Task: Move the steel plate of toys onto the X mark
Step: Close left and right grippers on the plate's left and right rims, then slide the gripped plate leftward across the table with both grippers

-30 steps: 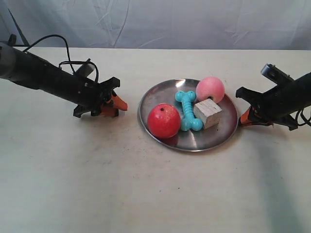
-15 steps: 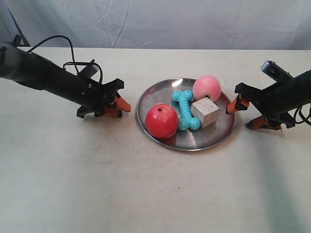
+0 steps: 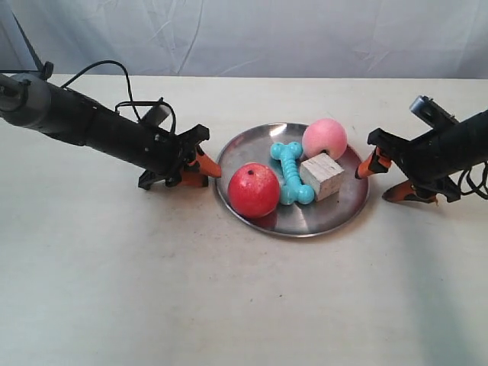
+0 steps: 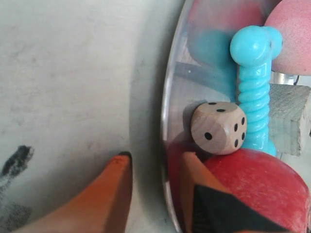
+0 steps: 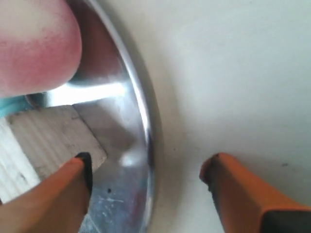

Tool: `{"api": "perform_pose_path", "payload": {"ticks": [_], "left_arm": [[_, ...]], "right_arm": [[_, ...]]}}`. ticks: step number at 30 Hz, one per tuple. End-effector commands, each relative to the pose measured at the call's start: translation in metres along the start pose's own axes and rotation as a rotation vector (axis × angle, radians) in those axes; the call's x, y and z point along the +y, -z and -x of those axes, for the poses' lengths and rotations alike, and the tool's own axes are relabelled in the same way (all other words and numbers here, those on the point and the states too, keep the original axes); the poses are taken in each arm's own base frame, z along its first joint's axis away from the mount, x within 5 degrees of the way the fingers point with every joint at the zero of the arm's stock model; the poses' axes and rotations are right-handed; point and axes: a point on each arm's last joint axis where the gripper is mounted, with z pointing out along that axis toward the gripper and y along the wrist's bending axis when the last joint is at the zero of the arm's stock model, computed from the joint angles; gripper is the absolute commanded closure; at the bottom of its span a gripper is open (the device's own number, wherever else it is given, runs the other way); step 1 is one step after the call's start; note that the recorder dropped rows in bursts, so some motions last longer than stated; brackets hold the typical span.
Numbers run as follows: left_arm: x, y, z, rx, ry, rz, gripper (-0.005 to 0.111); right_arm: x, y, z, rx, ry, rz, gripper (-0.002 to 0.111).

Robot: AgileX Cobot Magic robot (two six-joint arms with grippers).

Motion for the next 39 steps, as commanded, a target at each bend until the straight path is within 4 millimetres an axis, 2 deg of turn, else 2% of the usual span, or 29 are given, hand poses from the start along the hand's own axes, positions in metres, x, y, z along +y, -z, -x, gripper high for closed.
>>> {"api": "perform_pose_path", "payload": {"ticks": [1,6,8,12,18,22,27,29,34,36,39], "left_arm": [[0.016,-0.014,-0.009,0.040,-0.002,0.057,0.072],[0.016,-0.014,-0.009,0.040,-0.002,0.057,0.073],[0.015,-0.014,-0.008,0.037,0.003,0.053,0.076],[0.012,-0.018,-0.010,0.039,-0.004,0.051,0.085],[0.006,-0.025,-0.015,0.053,-0.026,0.059,0.086],[0.006,-0.025,-0.016,0.063,-0.030,0.056,0.091],[0.005,-0.025,-0.017,0.078,-0.030,0.042,0.107],[0.005,-0.023,-0.018,0.096,-0.036,0.036,0.107],[-0.008,-0.003,-0.001,0.116,-0.098,0.074,0.107],[-0.019,0.012,0.009,0.069,-0.127,0.074,0.107],[-0.019,0.032,0.018,0.022,-0.129,0.098,0.107]], "right_arm": [[0.002,-0.032,-0.015,0.079,0.001,-0.020,0.042],[0.005,-0.043,-0.019,0.079,-0.018,-0.021,0.042],[0.007,-0.043,-0.019,0.082,-0.014,-0.021,0.046],[0.007,-0.043,-0.020,0.091,-0.014,-0.014,0.066],[0.009,-0.043,-0.023,0.122,-0.013,0.006,0.091],[0.009,-0.043,-0.025,0.143,0.002,0.008,0.107],[0.010,-0.042,-0.028,0.178,0.013,0.021,0.109],[0.013,-0.041,-0.029,0.204,0.012,0.045,0.109],[0.038,-0.032,-0.017,0.195,0.044,0.133,0.109],[0.060,-0.028,-0.013,0.169,0.102,0.155,0.109],[0.087,-0.028,-0.009,0.153,0.132,0.179,0.109]]}}
